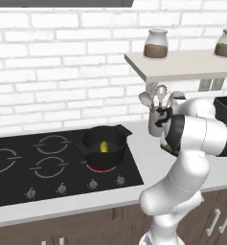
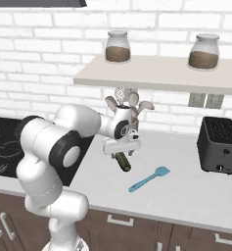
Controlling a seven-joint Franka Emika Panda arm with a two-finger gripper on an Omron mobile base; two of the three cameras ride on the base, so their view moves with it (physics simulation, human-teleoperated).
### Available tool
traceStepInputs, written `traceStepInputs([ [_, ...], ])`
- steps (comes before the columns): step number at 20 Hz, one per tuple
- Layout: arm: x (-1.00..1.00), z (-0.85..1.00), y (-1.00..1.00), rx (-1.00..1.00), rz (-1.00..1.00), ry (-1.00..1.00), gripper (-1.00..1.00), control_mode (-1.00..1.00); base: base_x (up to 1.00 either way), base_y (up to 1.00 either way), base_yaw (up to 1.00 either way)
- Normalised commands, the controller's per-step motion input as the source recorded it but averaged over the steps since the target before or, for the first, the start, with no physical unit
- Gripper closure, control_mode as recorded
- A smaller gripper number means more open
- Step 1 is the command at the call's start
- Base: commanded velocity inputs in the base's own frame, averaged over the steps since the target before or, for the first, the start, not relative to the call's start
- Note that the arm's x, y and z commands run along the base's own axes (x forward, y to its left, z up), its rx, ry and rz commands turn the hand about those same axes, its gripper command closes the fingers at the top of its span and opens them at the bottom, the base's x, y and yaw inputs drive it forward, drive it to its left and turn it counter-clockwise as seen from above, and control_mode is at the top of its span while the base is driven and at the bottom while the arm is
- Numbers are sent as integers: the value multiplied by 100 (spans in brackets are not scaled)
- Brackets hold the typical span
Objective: Put the cucumber and cucumber in the pot. Retrieve the spatula and lightly stir the vegetables in the pot.
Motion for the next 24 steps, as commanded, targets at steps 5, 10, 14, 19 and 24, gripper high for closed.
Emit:
traceStepInputs([
  [5,2,-23,0,0,1,0,-100,-100,0,0,0],
  [10,0,-27,0,0,0,0,-100,-100,0,0,0],
  [14,0,-34,0,0,1,0,-100,-100,0,0,0],
  [19,0,-26,0,0,1,0,100,-100,0,0,0],
  [24,-19,0,0,0,0,-10,100,-100,0,0,0],
])
